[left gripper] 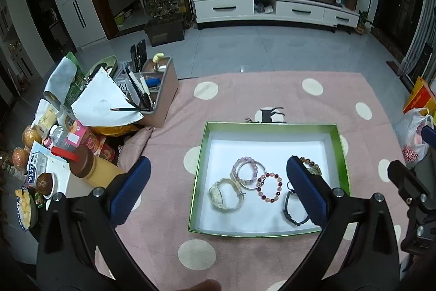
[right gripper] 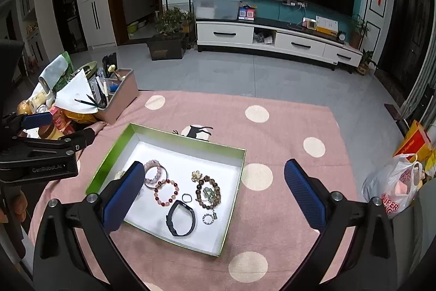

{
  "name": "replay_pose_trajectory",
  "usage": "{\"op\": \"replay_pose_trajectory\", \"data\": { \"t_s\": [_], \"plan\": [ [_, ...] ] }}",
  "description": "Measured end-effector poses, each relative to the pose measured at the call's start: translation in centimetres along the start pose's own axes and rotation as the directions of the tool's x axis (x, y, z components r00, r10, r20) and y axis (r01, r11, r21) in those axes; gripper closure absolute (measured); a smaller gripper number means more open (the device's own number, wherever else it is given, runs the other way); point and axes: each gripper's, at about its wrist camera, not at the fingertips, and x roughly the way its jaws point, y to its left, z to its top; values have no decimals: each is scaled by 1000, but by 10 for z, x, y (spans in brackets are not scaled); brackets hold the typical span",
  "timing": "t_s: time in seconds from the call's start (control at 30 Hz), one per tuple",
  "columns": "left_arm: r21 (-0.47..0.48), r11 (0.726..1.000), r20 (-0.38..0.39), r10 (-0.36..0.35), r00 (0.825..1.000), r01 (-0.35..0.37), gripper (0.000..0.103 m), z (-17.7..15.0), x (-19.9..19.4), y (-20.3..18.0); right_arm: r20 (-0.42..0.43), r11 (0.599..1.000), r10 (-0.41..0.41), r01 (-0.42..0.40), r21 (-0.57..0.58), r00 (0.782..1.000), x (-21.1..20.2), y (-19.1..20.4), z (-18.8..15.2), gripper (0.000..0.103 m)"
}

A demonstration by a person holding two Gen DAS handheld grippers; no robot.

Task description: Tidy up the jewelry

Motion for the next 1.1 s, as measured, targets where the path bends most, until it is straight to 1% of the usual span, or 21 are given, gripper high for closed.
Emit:
{"op": "replay_pose_trajectory", "data": {
  "t_s": [0.07,0.3,0.67,1.1],
  "plan": [
    [-3,1000,16,1,1000,-1,2,0,-8,1,4,1000,1,-1,-2,1000,-2,3,1,1],
    [2,1000,37,1,999,-1,2,1,-17,0,-6,1000,-5,5,8,1000,2,7,-1,1],
    [7,1000,35,17,999,-17,2,0,-12,-2,-35,1000,-15,15,11,999,16,8,-6,1],
    [14,1000,34,18,999,-18,2,-1,-8,-2,-41,1000,-14,14,7,999,20,9,-7,1]
  ]
}}
